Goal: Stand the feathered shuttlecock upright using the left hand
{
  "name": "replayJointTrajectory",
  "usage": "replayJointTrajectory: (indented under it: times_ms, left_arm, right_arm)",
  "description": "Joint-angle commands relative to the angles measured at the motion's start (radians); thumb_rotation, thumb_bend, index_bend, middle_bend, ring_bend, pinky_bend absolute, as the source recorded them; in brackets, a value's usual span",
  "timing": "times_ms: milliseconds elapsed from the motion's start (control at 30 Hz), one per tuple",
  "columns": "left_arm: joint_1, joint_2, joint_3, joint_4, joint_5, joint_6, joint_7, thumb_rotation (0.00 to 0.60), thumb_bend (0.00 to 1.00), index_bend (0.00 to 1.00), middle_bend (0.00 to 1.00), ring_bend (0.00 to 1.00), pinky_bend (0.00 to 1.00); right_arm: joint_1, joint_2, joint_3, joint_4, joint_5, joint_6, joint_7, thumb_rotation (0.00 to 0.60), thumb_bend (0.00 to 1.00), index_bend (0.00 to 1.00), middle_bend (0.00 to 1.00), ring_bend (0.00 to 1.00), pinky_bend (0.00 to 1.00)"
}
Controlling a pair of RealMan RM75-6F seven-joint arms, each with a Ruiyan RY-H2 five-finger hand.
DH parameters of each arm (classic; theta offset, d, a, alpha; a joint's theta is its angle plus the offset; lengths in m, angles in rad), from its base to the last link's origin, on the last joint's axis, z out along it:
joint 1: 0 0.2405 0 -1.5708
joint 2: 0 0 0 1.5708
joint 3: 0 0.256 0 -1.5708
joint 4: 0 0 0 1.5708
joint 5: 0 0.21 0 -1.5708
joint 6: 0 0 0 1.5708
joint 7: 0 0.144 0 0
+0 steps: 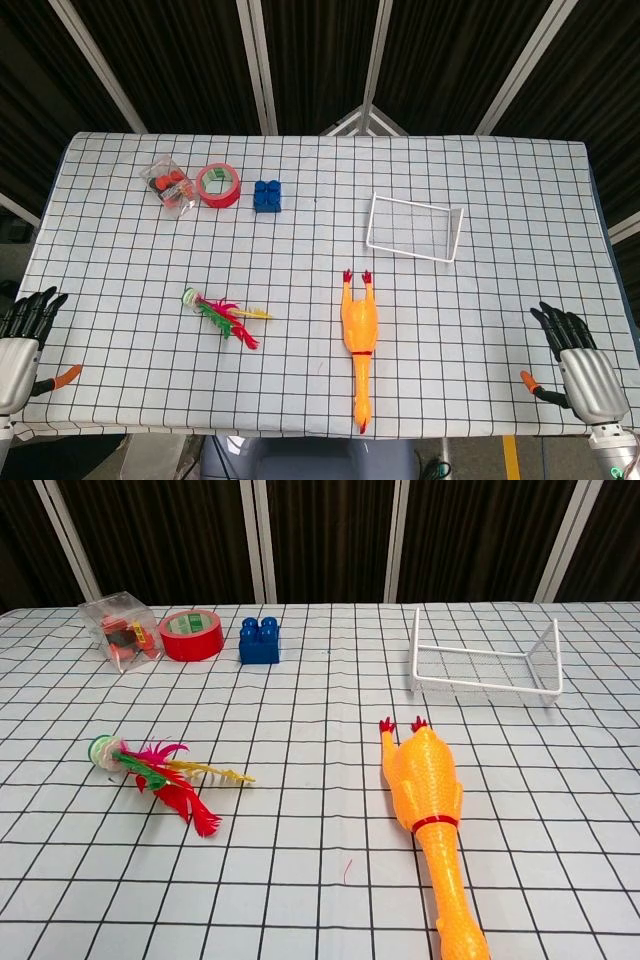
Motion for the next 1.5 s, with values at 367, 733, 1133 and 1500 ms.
replayJointTrajectory:
  times_ms: [367,733,1133,1500]
  left_arm:
    - [-0.027,-0.005,0.006,0.018,0.029,-0.034,0.052,0.6,0.15,0.02,0.0,0.0,0.0]
    - [-0.176,-0.073,-0.029,-0.021,0.04,-0.235,0.35,0.6,0.33,0.36,0.03,0.0,0.0]
    - [-0.313,-0.356,-0.087,0.006,-0.029,-0.38,0.628,0.6,0.4,0.45,0.07,0.0,0.0]
    - [-0.36,-0.471,-0.101,0.039,-0.108,-0.409,0.754,0.6,0.42,0.49,0.07,0.0,0.0]
  right_arm:
    - [-0.001,0.0,-0.002,-0.003,-0.003,0.002,-0.002,0.6,0.34,0.0,0.0,0.0,0.0]
    - [0.002,-0.001,-0.001,-0.004,-0.002,-0.004,0.002,0.6,0.34,0.0,0.0,0.0,0.0]
    - [0.001,0.004,-0.003,-0.004,-0.006,0.0,0.018,0.6,0.34,0.0,0.0,0.0,0.0]
    - [0.002,0.007,-0.003,-0.004,-0.008,0.001,0.033,0.6,0.34,0.0,0.0,0.0,0.0]
